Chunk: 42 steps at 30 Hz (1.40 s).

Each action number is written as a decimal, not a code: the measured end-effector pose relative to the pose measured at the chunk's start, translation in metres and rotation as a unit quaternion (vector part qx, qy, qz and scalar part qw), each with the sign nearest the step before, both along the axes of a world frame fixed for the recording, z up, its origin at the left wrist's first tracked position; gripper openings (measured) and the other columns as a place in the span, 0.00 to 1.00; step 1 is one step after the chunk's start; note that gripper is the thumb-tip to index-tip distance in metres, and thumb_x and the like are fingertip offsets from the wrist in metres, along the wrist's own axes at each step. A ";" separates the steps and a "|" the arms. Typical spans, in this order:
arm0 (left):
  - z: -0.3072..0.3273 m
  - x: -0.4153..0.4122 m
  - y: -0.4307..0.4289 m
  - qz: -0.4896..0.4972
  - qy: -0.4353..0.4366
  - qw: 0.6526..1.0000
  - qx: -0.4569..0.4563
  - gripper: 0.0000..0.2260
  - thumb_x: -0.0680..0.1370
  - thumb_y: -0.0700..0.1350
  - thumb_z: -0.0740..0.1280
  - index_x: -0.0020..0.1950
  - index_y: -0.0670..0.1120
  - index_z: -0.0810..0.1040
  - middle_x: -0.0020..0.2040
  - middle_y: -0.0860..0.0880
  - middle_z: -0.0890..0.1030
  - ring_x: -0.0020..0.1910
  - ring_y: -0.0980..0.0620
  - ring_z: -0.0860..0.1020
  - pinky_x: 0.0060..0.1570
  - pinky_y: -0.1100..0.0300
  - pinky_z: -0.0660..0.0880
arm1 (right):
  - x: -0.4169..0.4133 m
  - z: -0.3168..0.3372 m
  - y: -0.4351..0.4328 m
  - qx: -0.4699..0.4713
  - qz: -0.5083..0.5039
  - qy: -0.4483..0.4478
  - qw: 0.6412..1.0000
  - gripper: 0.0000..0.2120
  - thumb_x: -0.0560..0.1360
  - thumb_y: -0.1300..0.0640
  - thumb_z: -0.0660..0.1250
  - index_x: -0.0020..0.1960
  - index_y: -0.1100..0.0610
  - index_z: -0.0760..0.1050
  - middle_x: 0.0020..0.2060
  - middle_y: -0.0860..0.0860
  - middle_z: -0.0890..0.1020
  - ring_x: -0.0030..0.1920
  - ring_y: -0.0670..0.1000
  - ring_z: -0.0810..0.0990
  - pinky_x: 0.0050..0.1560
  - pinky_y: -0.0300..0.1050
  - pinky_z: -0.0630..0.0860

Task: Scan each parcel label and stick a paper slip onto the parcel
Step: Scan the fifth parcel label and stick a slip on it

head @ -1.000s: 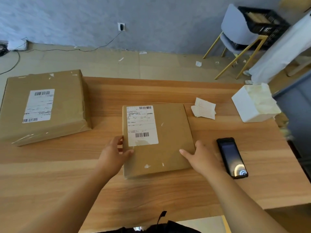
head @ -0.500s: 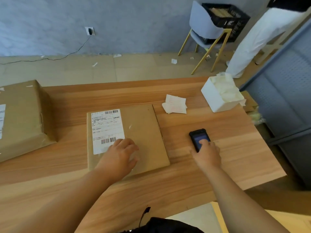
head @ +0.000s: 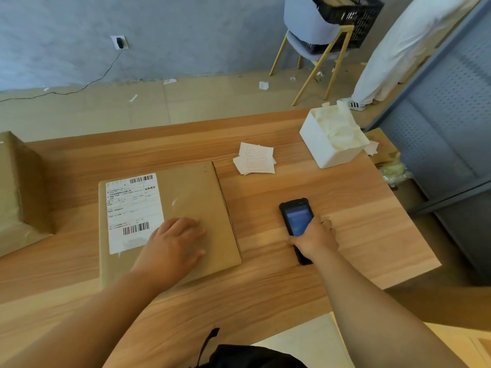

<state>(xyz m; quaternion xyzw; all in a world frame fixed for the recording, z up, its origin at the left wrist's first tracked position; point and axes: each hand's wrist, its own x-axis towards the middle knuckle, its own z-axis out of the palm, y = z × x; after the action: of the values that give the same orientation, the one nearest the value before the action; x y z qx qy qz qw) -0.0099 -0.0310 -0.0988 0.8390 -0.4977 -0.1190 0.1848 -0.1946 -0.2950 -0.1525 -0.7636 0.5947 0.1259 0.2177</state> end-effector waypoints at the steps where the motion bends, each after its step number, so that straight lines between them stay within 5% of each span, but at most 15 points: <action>1: 0.001 0.000 0.000 -0.001 -0.002 1.000 0.002 0.19 0.69 0.48 0.75 0.59 0.47 0.80 0.58 0.49 0.78 0.60 0.43 0.74 0.59 0.45 0.71 | 0.000 0.001 0.001 0.010 -0.019 -0.021 1.000 0.44 0.60 0.40 0.78 0.67 0.56 0.63 0.59 0.55 0.67 0.55 0.56 0.71 0.47 0.48 0.71; 7: 0.004 0.000 0.008 0.001 0.036 0.999 0.003 0.17 0.73 0.49 0.71 0.61 0.48 0.79 0.63 0.51 0.75 0.63 0.48 0.71 0.62 0.53 0.70 | 0.016 0.016 0.022 0.033 -0.102 -0.140 0.984 0.41 0.59 0.46 0.79 0.63 0.58 0.62 0.57 0.54 0.65 0.47 0.56 0.74 0.40 0.50 0.77; 11: 0.014 -0.005 0.028 0.039 0.085 0.995 -0.045 0.10 0.73 0.47 0.71 0.53 0.48 0.81 0.52 0.58 0.76 0.41 0.59 0.78 0.43 0.68 0.70 | 0.033 0.041 0.042 0.013 -0.045 -0.213 0.976 0.42 0.58 0.44 0.80 0.63 0.56 0.62 0.55 0.50 0.66 0.47 0.51 0.72 0.33 0.42 0.69; 16: 0.015 -0.003 0.070 0.150 0.094 0.981 -0.081 0.09 0.70 0.41 0.74 0.49 0.46 0.82 0.49 0.55 0.78 0.47 0.49 0.78 0.46 0.53 0.76 | 0.052 0.083 0.069 0.054 0.056 -0.251 0.965 0.35 0.58 0.47 0.80 0.57 0.49 0.62 0.49 0.47 0.74 0.45 0.49 0.77 0.41 0.49 0.78; 21: 0.001 0.009 0.110 0.273 0.062 0.960 -0.008 0.20 0.68 0.43 0.76 0.59 0.46 0.79 0.54 0.45 0.75 0.53 0.38 0.73 0.53 0.46 0.72 | 0.070 0.120 0.097 0.047 0.221 -0.151 0.962 0.35 0.58 0.46 0.79 0.55 0.49 0.61 0.47 0.46 0.72 0.44 0.50 0.76 0.39 0.47 0.76; 28: -0.009 0.017 0.127 0.295 0.124 0.947 0.015 0.26 0.73 0.54 0.70 0.69 0.49 0.69 0.56 0.51 0.73 0.46 0.53 0.77 0.45 0.57 0.76 | 0.087 0.157 0.133 0.006 0.392 0.014 0.920 0.33 0.56 0.49 0.78 0.53 0.51 0.63 0.41 0.47 0.71 0.37 0.47 0.73 0.30 0.45 0.72; 42: -0.007 0.022 0.129 0.266 0.165 0.950 0.012 0.28 0.74 0.54 0.68 0.71 0.47 0.66 0.60 0.49 0.72 0.52 0.50 0.76 0.53 0.56 0.75 | 0.097 0.178 0.169 -0.023 0.439 0.065 0.896 0.28 0.59 0.51 0.78 0.48 0.52 0.63 0.40 0.47 0.70 0.36 0.47 0.70 0.29 0.43 0.67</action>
<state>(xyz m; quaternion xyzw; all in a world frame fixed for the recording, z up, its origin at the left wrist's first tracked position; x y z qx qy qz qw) 0.0117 0.0984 -0.1055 0.9120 -0.2174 -0.2080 0.2789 -0.0972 -0.1264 0.0255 -0.9421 0.2142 0.2441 0.0833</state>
